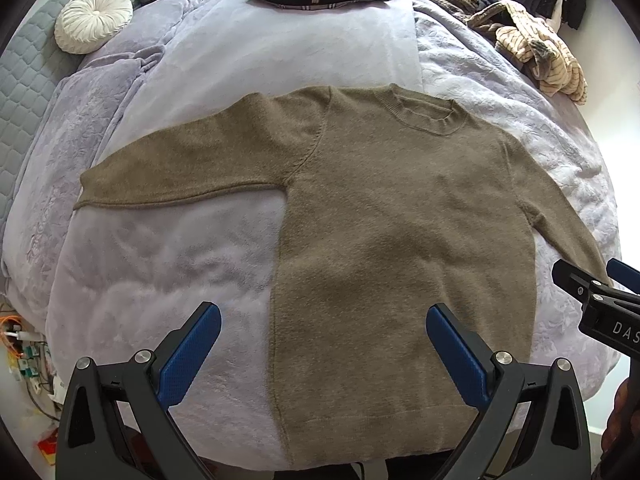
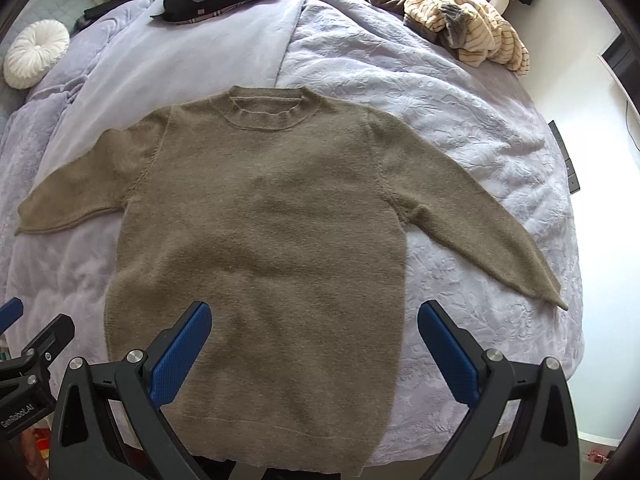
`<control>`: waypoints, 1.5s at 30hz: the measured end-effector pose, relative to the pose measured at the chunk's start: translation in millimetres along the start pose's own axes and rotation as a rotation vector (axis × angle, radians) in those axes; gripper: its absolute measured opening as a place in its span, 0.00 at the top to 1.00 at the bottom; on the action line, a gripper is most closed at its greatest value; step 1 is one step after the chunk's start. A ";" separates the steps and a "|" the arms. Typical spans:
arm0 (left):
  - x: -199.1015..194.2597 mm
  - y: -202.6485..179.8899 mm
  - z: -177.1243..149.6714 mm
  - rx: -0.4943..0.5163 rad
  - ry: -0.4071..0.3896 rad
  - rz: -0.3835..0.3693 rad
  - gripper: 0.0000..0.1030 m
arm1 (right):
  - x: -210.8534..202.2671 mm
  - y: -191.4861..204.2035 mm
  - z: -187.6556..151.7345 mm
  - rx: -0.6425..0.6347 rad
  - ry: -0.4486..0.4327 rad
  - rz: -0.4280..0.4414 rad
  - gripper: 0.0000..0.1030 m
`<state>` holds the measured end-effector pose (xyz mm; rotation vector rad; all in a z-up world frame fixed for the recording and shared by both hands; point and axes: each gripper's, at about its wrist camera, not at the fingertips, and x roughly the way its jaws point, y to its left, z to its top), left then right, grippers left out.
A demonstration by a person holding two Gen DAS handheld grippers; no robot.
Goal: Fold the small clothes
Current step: 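Move the left tool to the sweater's side edge and grasp it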
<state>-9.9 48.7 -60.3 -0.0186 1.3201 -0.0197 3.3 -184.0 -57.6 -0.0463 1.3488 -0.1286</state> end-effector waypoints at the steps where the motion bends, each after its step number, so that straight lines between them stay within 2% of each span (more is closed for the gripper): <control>1: 2.1 1.9 -0.5 -0.002 0.004 0.003 0.00 | 2.1 3.4 0.1 -0.006 0.004 0.001 0.00; 14: 40.9 42.2 -1.3 -0.058 0.067 0.025 0.00 | 32.7 54.1 3.8 -0.106 0.054 0.004 0.00; 18: 56.7 63.9 2.2 -0.100 0.070 -0.012 0.00 | 46.6 74.9 1.0 -0.137 0.082 0.051 0.00; 20: 65.5 82.2 6.0 -0.147 0.054 -0.052 0.00 | 51.1 86.1 -3.1 -0.150 0.095 0.098 0.00; 24: 87.5 143.7 19.1 -0.295 -0.012 -0.122 0.00 | 58.9 110.4 -13.5 -0.162 0.120 0.210 0.00; 27: 107.3 190.9 30.8 -0.388 -0.060 -0.117 0.00 | 66.2 128.8 -22.0 -0.174 0.132 0.244 0.00; 31: 150.0 252.4 46.6 -0.504 -0.095 -0.121 0.00 | 78.0 148.8 -33.1 -0.182 0.172 0.253 0.00; 35: 186.9 293.1 58.8 -0.643 -0.083 -0.213 0.00 | 83.2 159.7 -40.9 -0.179 0.196 0.237 0.00; 38: 181.6 309.9 70.2 -0.708 -0.189 -0.250 0.00 | 80.4 160.6 -44.0 -0.162 0.193 0.230 0.00; 40: 170.5 314.2 75.4 -0.707 -0.268 -0.220 0.10 | 78.5 158.6 -46.4 -0.145 0.189 0.230 0.00; 41: 168.1 314.7 77.8 -0.700 -0.279 -0.200 0.32 | 77.5 157.8 -47.4 -0.138 0.187 0.231 0.00; 42: 169.0 315.7 81.5 -0.683 -0.271 -0.187 0.64 | 77.0 156.7 -48.1 -0.132 0.185 0.232 0.00; 44: 174.3 319.0 86.1 -0.656 -0.254 -0.229 0.90 | 75.9 151.8 -49.5 -0.118 0.182 0.238 0.00; 45: 174.1 319.7 86.0 -0.648 -0.261 -0.237 0.90 | 76.0 148.9 -50.4 -0.113 0.185 0.242 0.00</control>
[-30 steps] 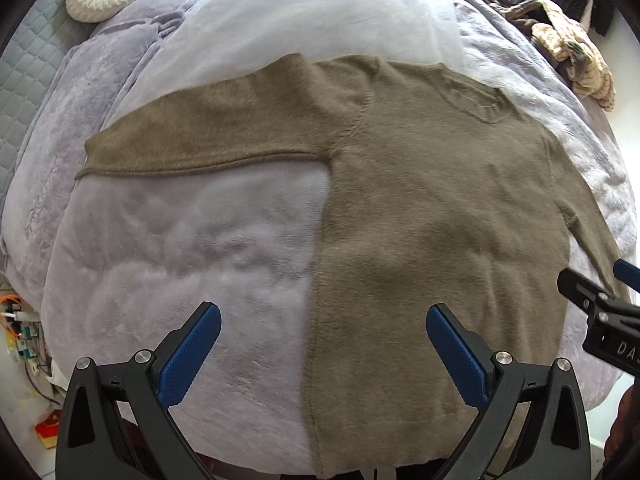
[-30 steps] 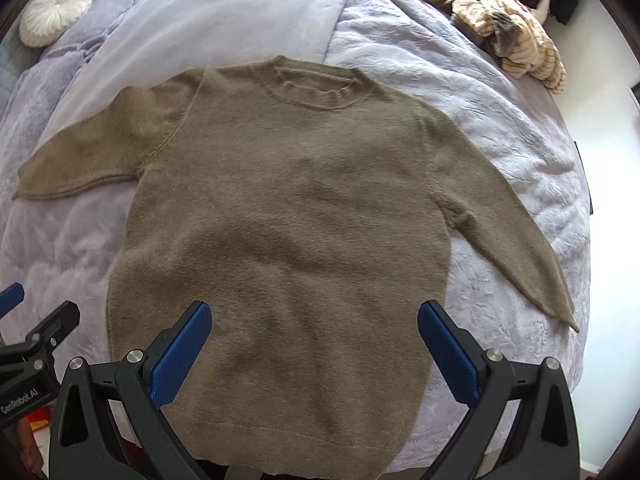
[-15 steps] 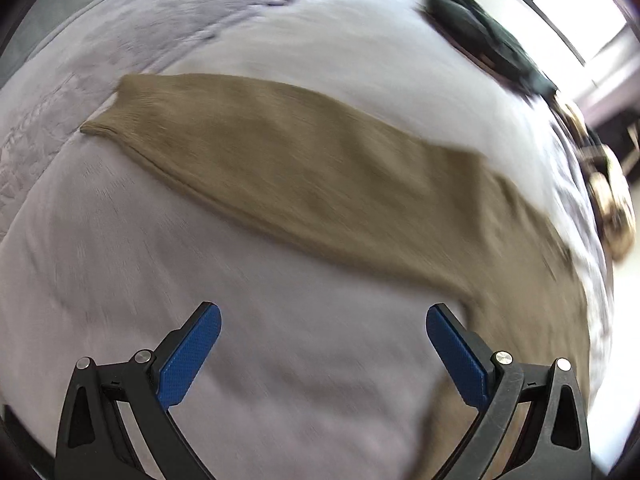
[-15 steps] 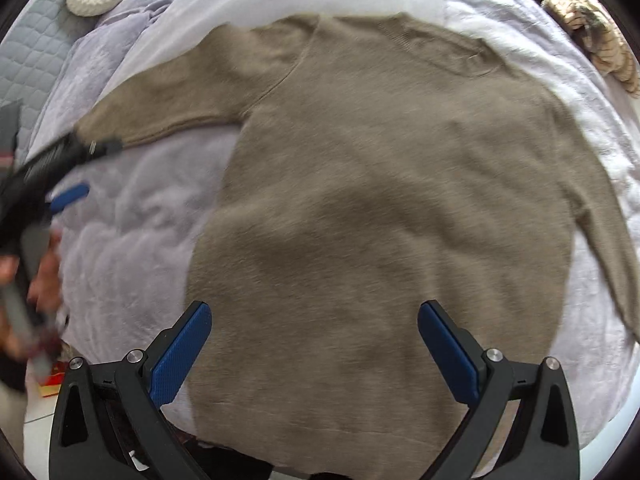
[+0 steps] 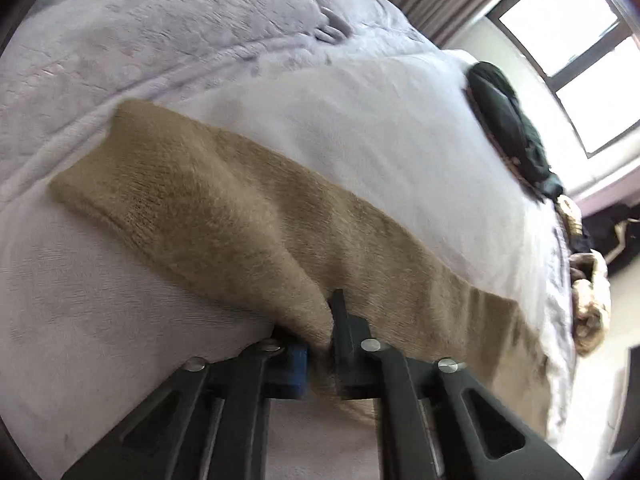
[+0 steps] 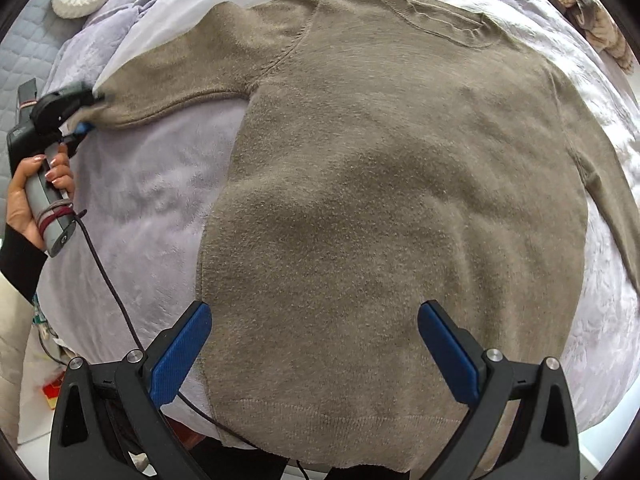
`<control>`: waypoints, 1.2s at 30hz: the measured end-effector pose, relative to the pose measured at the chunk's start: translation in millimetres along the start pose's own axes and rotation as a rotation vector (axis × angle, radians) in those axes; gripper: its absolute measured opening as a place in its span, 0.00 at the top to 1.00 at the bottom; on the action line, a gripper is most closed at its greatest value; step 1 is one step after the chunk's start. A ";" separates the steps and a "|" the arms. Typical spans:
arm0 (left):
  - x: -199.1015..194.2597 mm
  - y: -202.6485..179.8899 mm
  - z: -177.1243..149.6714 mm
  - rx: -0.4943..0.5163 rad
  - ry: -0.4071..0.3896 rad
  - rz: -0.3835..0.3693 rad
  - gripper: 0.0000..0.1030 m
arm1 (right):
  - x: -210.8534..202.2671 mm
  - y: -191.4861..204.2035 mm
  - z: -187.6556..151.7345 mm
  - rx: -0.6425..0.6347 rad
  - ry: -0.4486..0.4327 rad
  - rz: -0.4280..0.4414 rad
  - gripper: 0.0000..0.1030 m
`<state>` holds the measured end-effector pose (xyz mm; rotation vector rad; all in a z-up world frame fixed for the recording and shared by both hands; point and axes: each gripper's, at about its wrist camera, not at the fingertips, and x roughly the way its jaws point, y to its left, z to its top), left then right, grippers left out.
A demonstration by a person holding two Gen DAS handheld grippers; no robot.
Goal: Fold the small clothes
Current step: 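Move the left tool to the sweater's side edge and grasp it, then lift the gripped side edge and fold it over the sweater body with the left tool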
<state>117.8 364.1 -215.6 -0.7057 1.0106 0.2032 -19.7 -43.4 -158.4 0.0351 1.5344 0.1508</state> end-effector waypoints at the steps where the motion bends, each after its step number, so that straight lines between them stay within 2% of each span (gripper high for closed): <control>1: -2.0 -3.0 1.1 0.017 -0.010 0.006 0.90 | -0.5 -3.5 -1.1 0.004 0.000 0.005 0.00; 3: -14.0 -18.7 -1.4 0.069 -0.059 0.025 0.90 | -1.9 -10.9 -1.2 0.009 -0.007 0.015 0.00; 7: -50.2 -72.9 -15.6 0.193 -0.135 -0.007 0.90 | -3.6 -31.5 3.9 0.023 -0.022 0.033 0.00; 12: -81.3 -170.2 -40.0 0.385 -0.193 -0.122 0.90 | -17.0 -71.6 16.9 0.076 -0.059 0.066 0.00; 14: -80.8 -216.5 -57.3 0.451 -0.158 -0.204 0.90 | -20.0 -90.4 20.0 0.094 -0.073 0.069 0.00; 16: -73.4 -262.7 -82.0 0.536 -0.123 -0.253 0.90 | -22.0 -111.8 22.2 0.120 -0.084 0.070 0.00; 20: -36.9 -338.7 -142.0 0.680 -0.016 -0.291 0.90 | -23.7 -163.7 21.0 0.208 -0.099 0.074 0.00; 23: 5.8 -375.6 -184.0 0.770 0.074 -0.252 0.90 | -16.1 -204.6 17.2 0.276 -0.090 0.064 0.00; 26: 43.7 -392.1 -223.0 0.843 0.143 -0.164 0.90 | -5.3 -236.5 12.6 0.332 -0.069 0.055 0.00; 28: 63.3 -392.5 -242.6 0.877 0.183 -0.098 0.78 | 0.6 -251.2 10.2 0.361 -0.055 0.056 0.00; 30: 70.8 -384.2 -253.9 0.896 0.205 -0.042 0.17 | 6.4 -262.2 10.5 0.382 -0.044 0.054 0.00; 31: 65.6 -379.3 -255.4 0.893 0.178 -0.024 0.13 | 7.6 -264.8 11.3 0.389 -0.042 0.054 0.00; 34: 35.5 -370.6 -250.2 0.906 0.132 -0.044 0.13 | 5.4 -267.1 22.1 0.381 -0.061 0.046 0.00; 36: 9.8 -358.8 -231.6 0.883 0.081 -0.054 0.13 | -1.5 -256.2 38.7 0.323 -0.098 0.017 0.00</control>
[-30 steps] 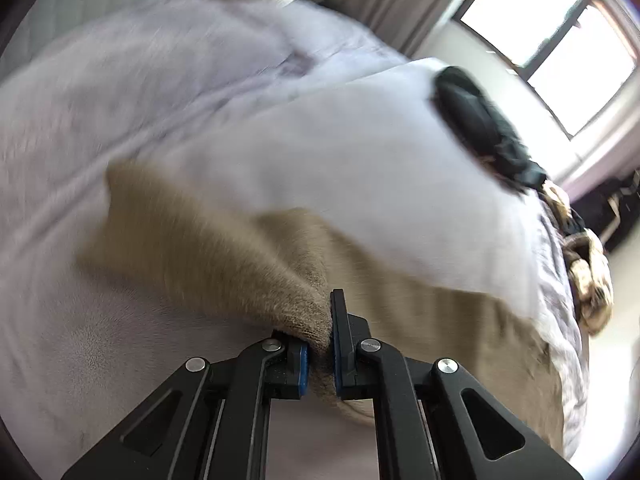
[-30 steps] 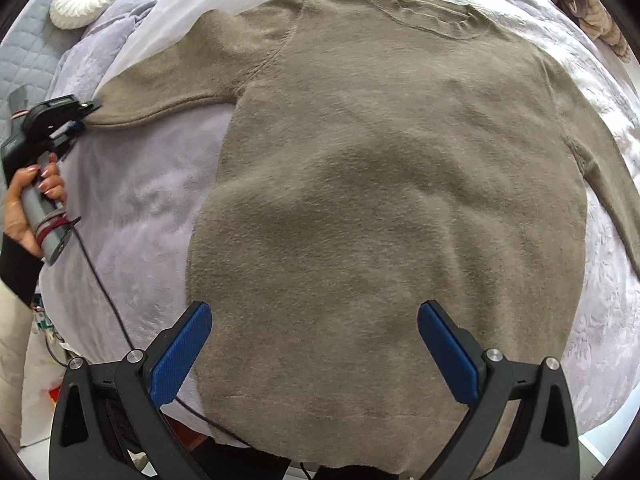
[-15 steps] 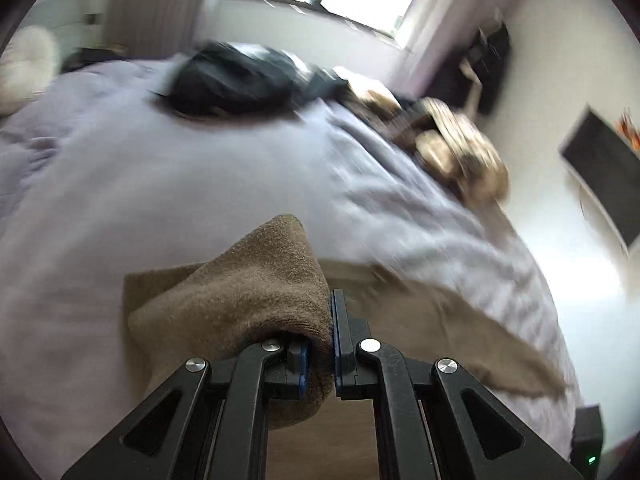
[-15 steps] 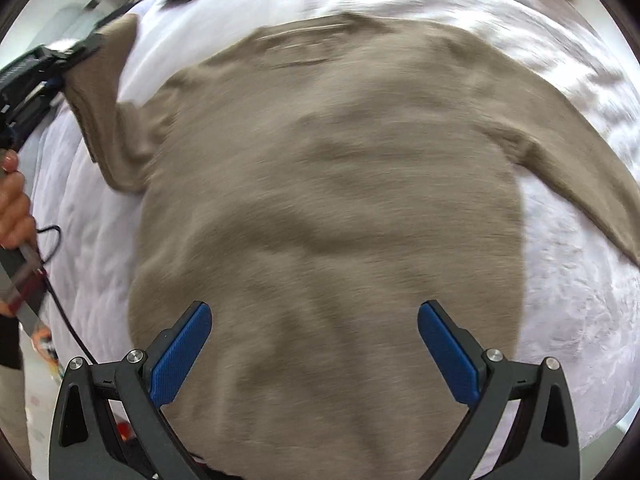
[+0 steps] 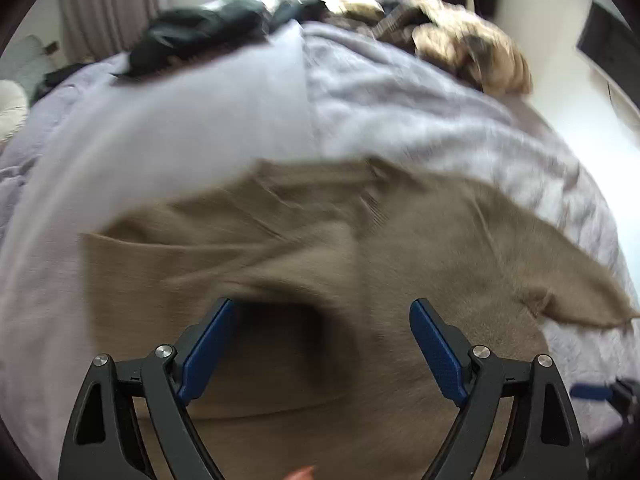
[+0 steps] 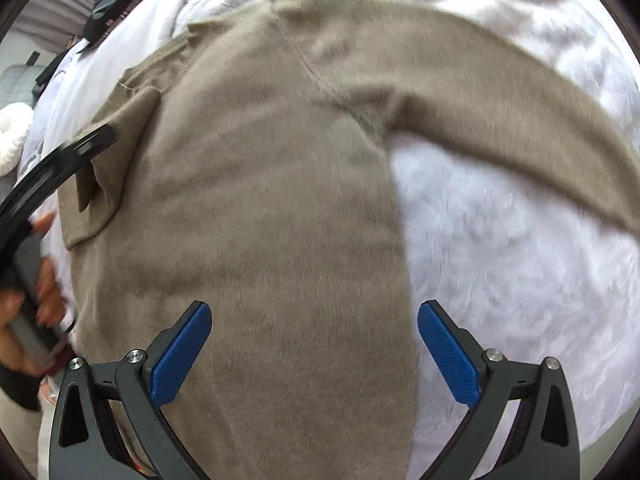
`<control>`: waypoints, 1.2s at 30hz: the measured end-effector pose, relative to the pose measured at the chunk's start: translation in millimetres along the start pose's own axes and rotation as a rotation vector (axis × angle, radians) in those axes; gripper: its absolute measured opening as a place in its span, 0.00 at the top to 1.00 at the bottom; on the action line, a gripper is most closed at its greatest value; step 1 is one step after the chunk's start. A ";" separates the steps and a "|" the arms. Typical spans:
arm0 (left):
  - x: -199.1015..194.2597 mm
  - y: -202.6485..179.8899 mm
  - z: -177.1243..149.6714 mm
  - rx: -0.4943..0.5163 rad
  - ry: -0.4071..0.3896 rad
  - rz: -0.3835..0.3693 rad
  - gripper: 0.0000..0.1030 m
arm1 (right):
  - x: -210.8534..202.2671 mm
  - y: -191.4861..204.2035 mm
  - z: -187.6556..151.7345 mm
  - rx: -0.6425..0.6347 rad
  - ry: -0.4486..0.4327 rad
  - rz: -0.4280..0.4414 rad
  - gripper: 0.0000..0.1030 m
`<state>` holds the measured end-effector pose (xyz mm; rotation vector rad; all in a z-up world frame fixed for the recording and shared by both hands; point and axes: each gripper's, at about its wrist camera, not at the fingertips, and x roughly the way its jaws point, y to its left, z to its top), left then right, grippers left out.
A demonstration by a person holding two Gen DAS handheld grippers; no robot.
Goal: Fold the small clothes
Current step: 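Lift the gripped side edge and fold it over the sweater body with the left tool, then lay the folded side flat and open the left tool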
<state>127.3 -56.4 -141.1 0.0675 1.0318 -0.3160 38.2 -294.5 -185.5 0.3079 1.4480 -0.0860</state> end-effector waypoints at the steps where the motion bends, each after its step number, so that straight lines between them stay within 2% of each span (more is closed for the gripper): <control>1: -13.9 17.3 0.8 -0.019 -0.028 0.023 0.13 | -3.0 9.8 6.6 -0.039 -0.025 -0.007 0.00; 4: -28.7 71.5 5.6 -0.115 -0.043 0.088 0.13 | -13.8 62.2 30.1 -0.238 -0.138 -0.027 0.00; 5: -24.6 90.9 6.5 -0.146 -0.021 0.118 0.13 | -14.8 85.0 37.8 -0.326 -0.174 -0.037 0.00; 7: -5.7 128.5 6.5 -0.202 0.078 0.186 0.13 | -8.0 128.6 51.0 -0.497 -0.223 -0.068 0.00; 9: 11.1 160.3 1.1 -0.274 0.158 0.197 0.14 | 5.1 176.7 57.1 -0.674 -0.280 -0.124 0.00; 13: 28.9 189.2 -6.6 -0.371 0.197 0.145 0.14 | 42.9 237.4 56.1 -0.918 -0.343 -0.286 0.01; 15: 36.8 191.3 -10.2 -0.381 0.215 0.126 0.15 | 70.4 252.7 64.5 -1.010 -0.333 -0.385 0.13; 16: 39.3 191.7 -12.0 -0.381 0.221 0.118 0.20 | 82.3 256.2 70.2 -1.032 -0.312 -0.421 0.40; 17: 41.2 191.5 -13.7 -0.375 0.225 0.112 0.32 | 85.5 251.5 75.6 -1.012 -0.284 -0.408 0.82; 18: 40.9 189.6 -15.0 -0.363 0.226 0.097 0.42 | 79.7 244.1 84.3 -0.947 -0.262 -0.354 0.91; 19: 41.7 186.6 -16.4 -0.353 0.215 0.079 0.49 | 69.1 230.7 96.6 -0.839 -0.256 -0.251 0.91; 20: 41.8 185.3 -15.0 -0.339 0.206 0.056 0.65 | 56.9 209.5 110.7 -0.696 -0.257 -0.144 0.91; 22: 39.5 180.9 -15.6 -0.304 0.199 0.060 0.67 | 41.2 163.0 130.2 -0.439 -0.262 0.045 0.90; 23: 39.1 180.9 -14.3 -0.297 0.198 0.062 0.67 | 36.5 122.9 137.8 -0.242 -0.263 0.176 0.90; 24: 38.2 181.8 -14.8 -0.297 0.198 0.059 0.67 | 37.8 97.8 139.3 -0.122 -0.257 0.237 0.90; 25: 37.0 183.7 -15.8 -0.306 0.195 0.051 0.67 | 44.9 62.2 138.1 0.051 -0.236 0.326 0.87; 27: 35.8 187.4 -17.9 -0.323 0.202 0.053 0.67 | 59.5 21.6 129.6 0.248 -0.199 0.417 0.82; 28: 37.0 189.4 -18.5 -0.328 0.205 0.050 0.66 | 66.6 6.5 124.8 0.318 -0.182 0.445 0.73; 29: 39.4 189.1 -17.3 -0.329 0.208 0.050 0.66 | 72.9 -4.9 120.6 0.366 -0.169 0.476 0.53; 30: 39.8 190.0 -17.6 -0.326 0.211 0.051 0.66 | 75.5 -11.4 117.0 0.399 -0.178 0.522 0.47; 32: 47.2 185.5 -10.1 -0.308 0.215 0.055 0.69 | 77.3 -18.2 115.4 0.445 -0.182 0.566 0.44; 33: 45.6 184.2 -7.2 -0.300 0.210 0.043 0.91 | 79.1 -18.0 117.5 0.467 -0.176 0.573 0.44; 34: 43.5 184.3 -4.8 -0.294 0.208 0.018 0.92 | 80.2 -17.5 119.5 0.484 -0.172 0.579 0.48; 35: 39.6 187.6 -2.7 -0.292 0.202 -0.005 0.92 | 80.7 -15.2 123.7 0.496 -0.169 0.592 0.78; 36: 35.7 192.7 -0.8 -0.287 0.191 -0.027 0.92 | 78.5 -10.2 127.7 0.489 -0.167 0.604 0.93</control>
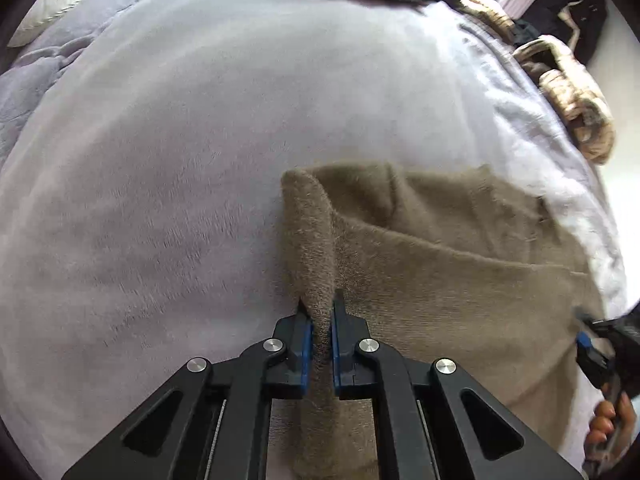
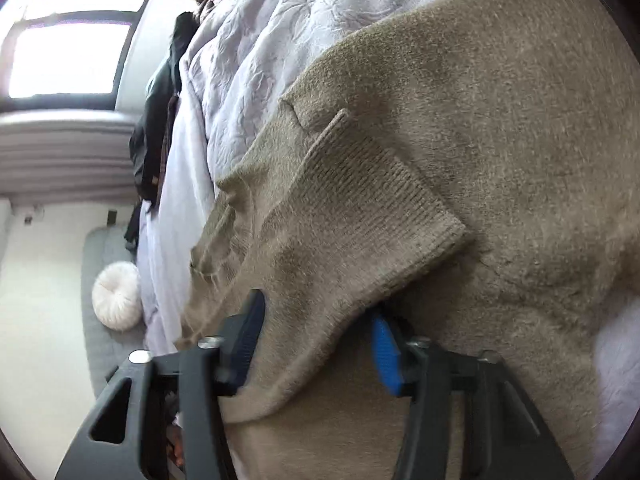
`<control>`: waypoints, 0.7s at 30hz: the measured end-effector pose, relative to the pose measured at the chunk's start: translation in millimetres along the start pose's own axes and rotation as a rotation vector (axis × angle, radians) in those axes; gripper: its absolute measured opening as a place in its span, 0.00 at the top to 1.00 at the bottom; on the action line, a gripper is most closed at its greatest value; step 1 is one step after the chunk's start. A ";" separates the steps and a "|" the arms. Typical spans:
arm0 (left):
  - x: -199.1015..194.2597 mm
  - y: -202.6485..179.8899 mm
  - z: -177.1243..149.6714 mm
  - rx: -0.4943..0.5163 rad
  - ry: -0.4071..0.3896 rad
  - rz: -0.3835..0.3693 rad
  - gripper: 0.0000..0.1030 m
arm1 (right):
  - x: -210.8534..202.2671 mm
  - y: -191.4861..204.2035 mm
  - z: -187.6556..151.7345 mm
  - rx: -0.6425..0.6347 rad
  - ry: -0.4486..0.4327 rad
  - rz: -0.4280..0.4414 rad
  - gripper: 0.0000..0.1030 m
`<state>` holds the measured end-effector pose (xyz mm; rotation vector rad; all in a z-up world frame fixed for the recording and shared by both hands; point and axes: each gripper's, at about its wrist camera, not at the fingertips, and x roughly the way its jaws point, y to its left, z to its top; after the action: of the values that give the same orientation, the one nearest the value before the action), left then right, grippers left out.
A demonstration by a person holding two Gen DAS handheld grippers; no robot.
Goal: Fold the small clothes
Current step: 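Lay the folded side flat and open the left tool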
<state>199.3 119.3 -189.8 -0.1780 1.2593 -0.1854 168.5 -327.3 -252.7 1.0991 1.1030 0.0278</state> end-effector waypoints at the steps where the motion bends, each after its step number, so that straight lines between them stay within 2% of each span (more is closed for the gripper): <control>1: -2.2 5.6 1.8 0.017 -0.003 -0.005 0.92 | 0.3 6.7 -0.8 -0.019 0.002 0.010 0.93; 2: 0.2 9.8 2.3 0.032 0.010 0.001 0.92 | 1.8 13.4 -4.1 -0.044 0.006 0.018 0.93; 4: 8.5 14.9 0.6 0.064 0.029 0.004 0.92 | 2.5 15.7 -9.8 -0.080 0.011 -0.020 0.93; 6: 12.7 16.3 -2.6 0.080 0.022 0.005 0.91 | 7.9 3.8 -14.9 -0.095 0.001 -0.135 0.93; 7: 12.0 17.4 -3.9 0.067 0.019 0.007 0.91 | 10.8 -7.8 -17.0 -0.068 -0.003 -0.153 0.93; 9: 4.9 17.5 -4.2 0.040 0.011 0.011 0.91 | 2.5 -21.4 -18.9 -0.018 -0.007 -0.112 0.93; 10: -1.2 15.4 -4.8 0.041 0.007 0.016 0.91 | -1.9 -21.2 -18.7 -0.020 -0.010 -0.116 0.88; 12: -13.6 9.9 -5.8 0.053 -0.003 0.034 0.91 | -11.7 -12.0 -16.8 -0.068 -0.013 -0.193 0.82; 14: -28.7 -0.3 -7.6 0.077 -0.027 0.050 0.91 | -25.9 -7.3 -15.8 -0.103 -0.027 -0.237 0.82; 16: -43.2 -9.8 -11.9 0.111 -0.048 0.049 0.91 | -44.8 -11.2 -18.3 -0.131 -0.048 -0.226 0.82; 18: -49.7 -22.3 -15.7 0.131 -0.059 0.019 0.91 | -52.2 1.6 -17.0 -0.183 -0.063 -0.218 0.82; 20: -45.1 -35.6 -22.2 0.148 -0.045 0.003 0.91 | -48.1 17.4 -13.8 -0.260 -0.062 -0.230 0.82; 21: -36.9 -41.6 -27.7 0.163 -0.027 0.020 0.91 | -46.6 21.4 -15.0 -0.286 -0.060 -0.239 0.82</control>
<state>160.2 86.7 -154.1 -0.0278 1.2130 -0.2668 144.3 -329.9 -205.1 0.7048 1.1310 -0.0346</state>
